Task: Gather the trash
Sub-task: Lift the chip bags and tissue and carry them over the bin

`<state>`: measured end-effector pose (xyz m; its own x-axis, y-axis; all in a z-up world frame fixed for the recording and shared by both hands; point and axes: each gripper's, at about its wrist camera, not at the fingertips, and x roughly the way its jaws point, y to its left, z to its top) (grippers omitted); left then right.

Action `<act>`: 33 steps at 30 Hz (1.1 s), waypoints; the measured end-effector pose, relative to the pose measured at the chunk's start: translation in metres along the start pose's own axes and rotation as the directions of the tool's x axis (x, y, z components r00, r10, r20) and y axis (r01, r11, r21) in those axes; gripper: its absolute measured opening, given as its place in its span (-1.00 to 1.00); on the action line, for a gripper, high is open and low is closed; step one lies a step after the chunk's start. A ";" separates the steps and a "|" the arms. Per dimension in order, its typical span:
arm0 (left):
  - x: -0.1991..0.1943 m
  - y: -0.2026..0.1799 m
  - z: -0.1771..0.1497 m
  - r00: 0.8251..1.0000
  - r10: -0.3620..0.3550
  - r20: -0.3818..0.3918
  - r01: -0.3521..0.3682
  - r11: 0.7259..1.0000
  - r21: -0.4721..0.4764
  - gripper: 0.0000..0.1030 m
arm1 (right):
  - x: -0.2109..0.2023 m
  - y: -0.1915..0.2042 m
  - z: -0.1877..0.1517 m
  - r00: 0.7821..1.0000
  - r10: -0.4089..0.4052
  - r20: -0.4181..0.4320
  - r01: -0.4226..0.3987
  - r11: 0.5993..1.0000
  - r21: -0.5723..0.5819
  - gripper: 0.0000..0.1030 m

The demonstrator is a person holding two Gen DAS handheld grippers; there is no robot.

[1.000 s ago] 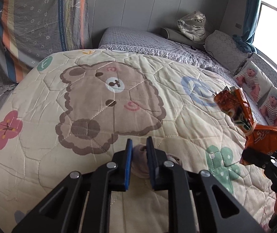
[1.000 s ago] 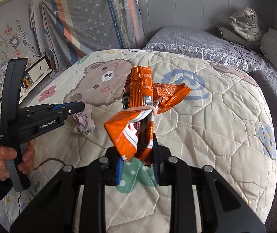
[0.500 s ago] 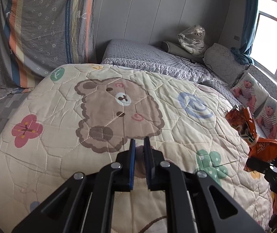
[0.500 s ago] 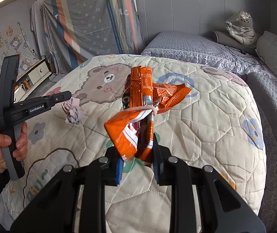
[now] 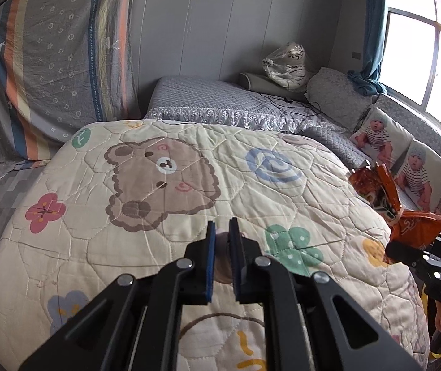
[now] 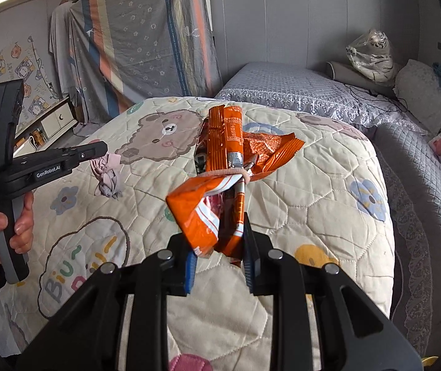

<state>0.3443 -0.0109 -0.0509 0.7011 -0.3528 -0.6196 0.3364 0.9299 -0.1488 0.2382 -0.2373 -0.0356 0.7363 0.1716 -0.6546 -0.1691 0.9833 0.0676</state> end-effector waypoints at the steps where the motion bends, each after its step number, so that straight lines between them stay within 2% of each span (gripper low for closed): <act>1: -0.003 -0.006 -0.001 1.000 -0.006 0.003 0.006 1.000 0.007 -0.85 | -0.003 -0.002 -0.001 1.000 -0.002 0.002 0.002 1.000 0.001 -0.55; 11: -0.019 -0.076 -0.014 0.994 -0.105 -0.005 0.105 0.992 0.067 -0.85 | -0.057 -0.031 -0.034 0.997 -0.065 0.041 0.063 0.997 0.041 -0.55; 19: -0.029 -0.148 -0.024 0.981 -0.193 -0.022 0.194 0.968 0.157 -0.85 | -0.096 -0.070 -0.070 0.988 -0.143 0.057 0.135 0.983 0.126 -0.55; 26: -0.035 -0.211 -0.033 0.960 -0.276 -0.050 0.280 0.933 0.228 -0.85 | -0.137 -0.108 -0.105 0.967 -0.242 0.073 0.223 0.953 0.207 -0.55; 33: -0.042 -0.276 -0.046 0.926 -0.366 -0.089 0.376 0.881 0.288 -0.85 | -0.175 -0.143 -0.149 0.938 -0.343 0.049 0.313 0.901 0.300 -0.55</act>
<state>0.1933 -0.2479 -0.0196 0.4705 -0.6581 -0.5878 0.7409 0.6565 -0.1419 0.0358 -0.4174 -0.0426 0.7811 -0.1729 -0.6000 0.2751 0.9579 0.0821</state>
